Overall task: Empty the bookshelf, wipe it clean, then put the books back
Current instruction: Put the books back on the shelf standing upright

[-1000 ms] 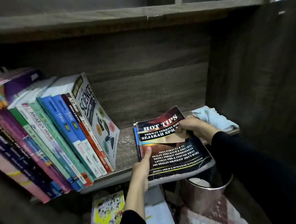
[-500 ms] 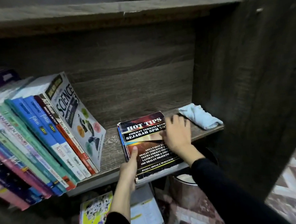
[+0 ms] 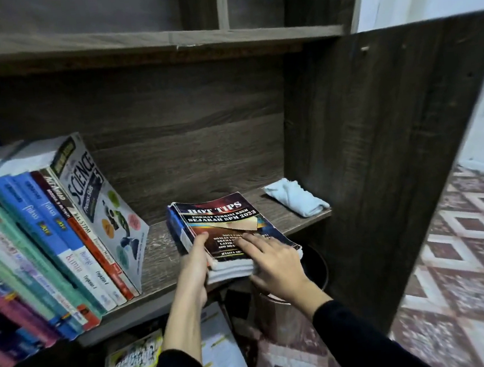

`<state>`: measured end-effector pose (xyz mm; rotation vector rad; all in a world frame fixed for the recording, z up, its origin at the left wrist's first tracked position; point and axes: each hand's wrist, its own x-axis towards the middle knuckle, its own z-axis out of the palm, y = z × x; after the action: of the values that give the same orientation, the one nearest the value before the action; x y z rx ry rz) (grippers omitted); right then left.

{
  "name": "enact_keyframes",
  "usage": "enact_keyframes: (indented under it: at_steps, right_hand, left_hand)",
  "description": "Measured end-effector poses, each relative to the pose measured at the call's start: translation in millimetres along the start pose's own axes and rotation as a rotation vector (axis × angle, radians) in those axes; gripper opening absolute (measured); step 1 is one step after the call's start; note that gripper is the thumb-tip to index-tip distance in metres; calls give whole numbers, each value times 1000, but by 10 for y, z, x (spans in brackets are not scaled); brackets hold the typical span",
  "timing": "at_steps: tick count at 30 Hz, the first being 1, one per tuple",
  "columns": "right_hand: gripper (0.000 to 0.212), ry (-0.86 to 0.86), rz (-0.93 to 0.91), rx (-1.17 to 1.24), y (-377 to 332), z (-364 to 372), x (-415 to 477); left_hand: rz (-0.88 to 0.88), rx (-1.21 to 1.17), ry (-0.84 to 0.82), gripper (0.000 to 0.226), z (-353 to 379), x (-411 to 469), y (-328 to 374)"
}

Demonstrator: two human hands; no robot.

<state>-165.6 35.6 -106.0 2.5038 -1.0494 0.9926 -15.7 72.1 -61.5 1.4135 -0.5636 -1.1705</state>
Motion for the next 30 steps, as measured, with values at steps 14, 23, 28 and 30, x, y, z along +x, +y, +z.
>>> enact_keyframes:
  at_steps: [14, 23, 28, 30]
  right_hand:
    - [32, 641, 995, 1212, -219, -607, 374]
    - [38, 733, 1630, 1474, -160, -132, 218]
    - [41, 703, 1741, 1552, -155, -85, 171]
    - [41, 676, 1798, 1590, -216, -92, 160]
  left_hand:
    - [-21, -386, 64, 76, 721, 21, -238]
    - [137, 225, 362, 60, 559, 300, -263]
    - [122, 385, 302, 54, 562, 394, -239]
    - [131, 457, 283, 54, 518, 436, -265]
